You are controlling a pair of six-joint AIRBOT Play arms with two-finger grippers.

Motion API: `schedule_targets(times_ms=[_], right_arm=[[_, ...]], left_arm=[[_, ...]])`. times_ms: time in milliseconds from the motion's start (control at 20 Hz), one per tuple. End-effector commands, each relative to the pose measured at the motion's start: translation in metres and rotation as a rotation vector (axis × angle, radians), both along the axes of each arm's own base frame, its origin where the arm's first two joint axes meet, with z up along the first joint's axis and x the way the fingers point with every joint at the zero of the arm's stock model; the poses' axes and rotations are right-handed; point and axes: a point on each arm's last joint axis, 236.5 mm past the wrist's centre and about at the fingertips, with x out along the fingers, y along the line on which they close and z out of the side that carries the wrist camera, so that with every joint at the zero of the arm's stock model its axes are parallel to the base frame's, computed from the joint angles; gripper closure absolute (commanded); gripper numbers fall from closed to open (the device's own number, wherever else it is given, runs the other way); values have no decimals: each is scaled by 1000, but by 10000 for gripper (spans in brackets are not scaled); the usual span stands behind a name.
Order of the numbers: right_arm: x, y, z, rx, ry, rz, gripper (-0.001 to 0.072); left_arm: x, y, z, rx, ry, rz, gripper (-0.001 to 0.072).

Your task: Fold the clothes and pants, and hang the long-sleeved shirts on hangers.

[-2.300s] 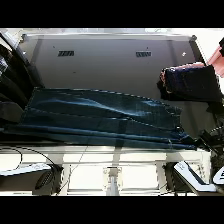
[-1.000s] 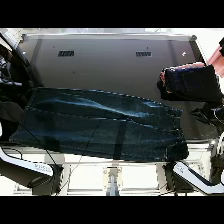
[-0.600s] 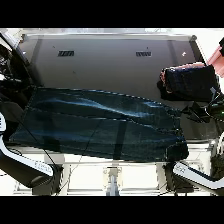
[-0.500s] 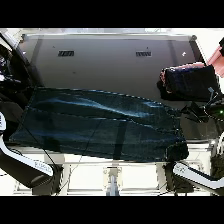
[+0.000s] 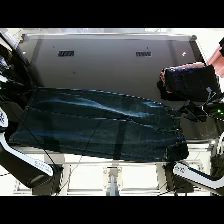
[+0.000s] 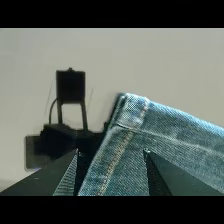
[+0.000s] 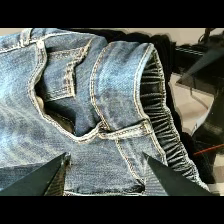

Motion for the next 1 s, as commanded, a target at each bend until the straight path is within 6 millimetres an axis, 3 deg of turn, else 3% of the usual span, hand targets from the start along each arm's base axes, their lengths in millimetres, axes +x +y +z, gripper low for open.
schedule_targets(times_ms=[0, 250, 750, 950], right_arm=[[0, 0, 0, 2, 2, -4, 199], [1, 0, 0, -2, 0, -5, 199], [2, -3, -1, -14, -6, -8, 199], [3, -4, -1, -17, -10, -10, 199]], left_arm=[[-4, -4, 1, 37, 32, -81, 216], [9, 0, 25, 114, 8, -115, 206], [11, -13, 22, 122, 25, -173, 206], [11, -15, 27, 258, 90, -270, 206]])
